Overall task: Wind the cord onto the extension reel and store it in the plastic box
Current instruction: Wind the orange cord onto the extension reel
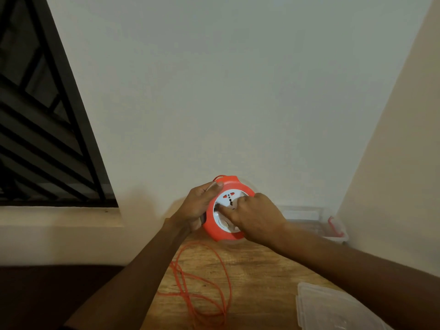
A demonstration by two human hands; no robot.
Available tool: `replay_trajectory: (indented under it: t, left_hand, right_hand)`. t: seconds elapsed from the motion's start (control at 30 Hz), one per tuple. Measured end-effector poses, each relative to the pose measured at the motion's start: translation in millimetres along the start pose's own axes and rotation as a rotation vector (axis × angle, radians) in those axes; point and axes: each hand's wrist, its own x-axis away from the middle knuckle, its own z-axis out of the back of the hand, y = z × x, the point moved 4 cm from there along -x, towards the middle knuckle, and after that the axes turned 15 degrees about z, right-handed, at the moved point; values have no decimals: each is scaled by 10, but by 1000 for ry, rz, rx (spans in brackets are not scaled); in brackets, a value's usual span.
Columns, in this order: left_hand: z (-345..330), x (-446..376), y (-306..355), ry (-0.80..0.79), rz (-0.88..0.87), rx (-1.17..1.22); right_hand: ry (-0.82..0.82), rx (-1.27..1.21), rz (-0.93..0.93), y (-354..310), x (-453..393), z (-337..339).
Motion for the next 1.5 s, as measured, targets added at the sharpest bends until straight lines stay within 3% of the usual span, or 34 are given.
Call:
replay_trajectory:
  t: [0.23, 0.3, 0.4, 0.47, 0.53, 0.63, 0.73, 0.8, 0.87, 1.1, 1.3, 1.4, 1.5]
  left_hand:
    - [-143, -24, 13, 182, -123, 56]
    - [-180, -35, -13, 212, -161, 62]
    - [-163, -67, -91, 244, -145, 105]
    - [-132, -78, -115, 237, -110, 129]
    - [-110, -98, -129, 196, -72, 170]
    - [-53, -105, -110, 188, -26, 207]
    - [-9, -111, -93, 186, -9, 135]
    - [-49, -80, -83, 138, -9, 92]
    - [-73, -48, -84, 106, 1, 53]
    - [-24, -20, -62, 77, 34, -37]
    - [8, -22, -5, 6, 59, -46]
    - [24, -43, -3, -2, 52, 1]
    - [6, -52, 35, 32, 23, 6]
  right_hand:
    - [298, -584, -727, 158, 84, -105]
    - [381, -972, -948, 151, 101, -188]
    - [534, -1770, -1246, 9, 96, -290]
    - [532, -1871, -1222, -39, 114, -293]
    - [494, -1727, -1127, -18, 157, -270]
    - [365, -1058, -928, 119, 275, -139]
    - [311, -474, -482, 152, 263, 30]
    - [232, -321, -169, 93, 194, 95]
    - [92, -269, -8, 77, 133, 95]
    - [-148, -80, 167, 51, 96, 65]
    - [-71, 68, 257, 39, 87, 87]
    - [-43, 102, 205, 98, 47, 86]
    - [0, -4, 36, 153, -5, 48]
